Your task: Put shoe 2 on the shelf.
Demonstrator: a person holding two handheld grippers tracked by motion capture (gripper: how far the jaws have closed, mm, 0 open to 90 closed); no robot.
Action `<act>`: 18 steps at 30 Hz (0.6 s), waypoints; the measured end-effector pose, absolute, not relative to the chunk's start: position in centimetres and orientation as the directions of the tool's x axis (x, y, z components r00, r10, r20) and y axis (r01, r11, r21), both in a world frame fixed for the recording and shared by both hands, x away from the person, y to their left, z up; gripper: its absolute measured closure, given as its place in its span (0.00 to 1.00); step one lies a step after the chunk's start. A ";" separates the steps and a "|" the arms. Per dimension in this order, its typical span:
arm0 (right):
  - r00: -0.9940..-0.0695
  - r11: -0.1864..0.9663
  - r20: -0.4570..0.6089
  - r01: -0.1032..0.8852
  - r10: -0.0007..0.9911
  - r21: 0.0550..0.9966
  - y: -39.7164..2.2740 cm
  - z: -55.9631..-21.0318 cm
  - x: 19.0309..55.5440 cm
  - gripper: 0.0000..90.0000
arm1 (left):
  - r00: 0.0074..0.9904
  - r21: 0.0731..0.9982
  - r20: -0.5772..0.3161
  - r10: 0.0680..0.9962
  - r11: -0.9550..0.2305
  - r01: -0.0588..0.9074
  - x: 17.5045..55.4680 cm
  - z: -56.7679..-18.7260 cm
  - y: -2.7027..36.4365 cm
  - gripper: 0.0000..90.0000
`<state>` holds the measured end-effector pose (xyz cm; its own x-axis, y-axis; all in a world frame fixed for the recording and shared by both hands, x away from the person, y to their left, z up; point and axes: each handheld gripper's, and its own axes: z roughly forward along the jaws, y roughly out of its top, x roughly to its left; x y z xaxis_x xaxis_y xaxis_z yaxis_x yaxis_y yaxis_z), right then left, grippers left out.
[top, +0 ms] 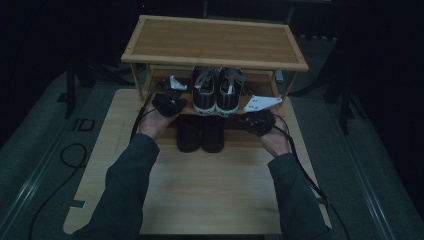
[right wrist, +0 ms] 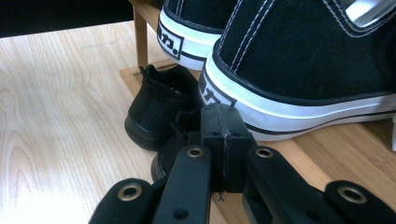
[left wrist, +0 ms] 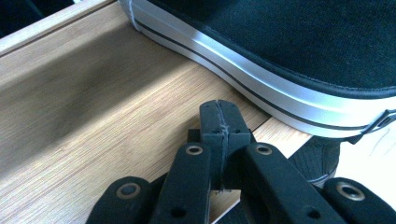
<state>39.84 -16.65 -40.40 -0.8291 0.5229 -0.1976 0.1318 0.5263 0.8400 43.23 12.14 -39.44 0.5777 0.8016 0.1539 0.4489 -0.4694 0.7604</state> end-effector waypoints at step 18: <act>-0.834 0.521 -0.174 0.151 0.523 0.840 -16.8 -40.8 39.9 1.00 | 0.585 0.764 0.135 0.800 -0.460 0.452 43.3 -39.4 12.4 1.00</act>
<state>39.89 -16.85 -40.82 -0.8345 0.5227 -0.1744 0.1506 0.5208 0.8403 43.31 12.41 -39.44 0.5851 0.7996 0.1349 0.4520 -0.4597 0.7644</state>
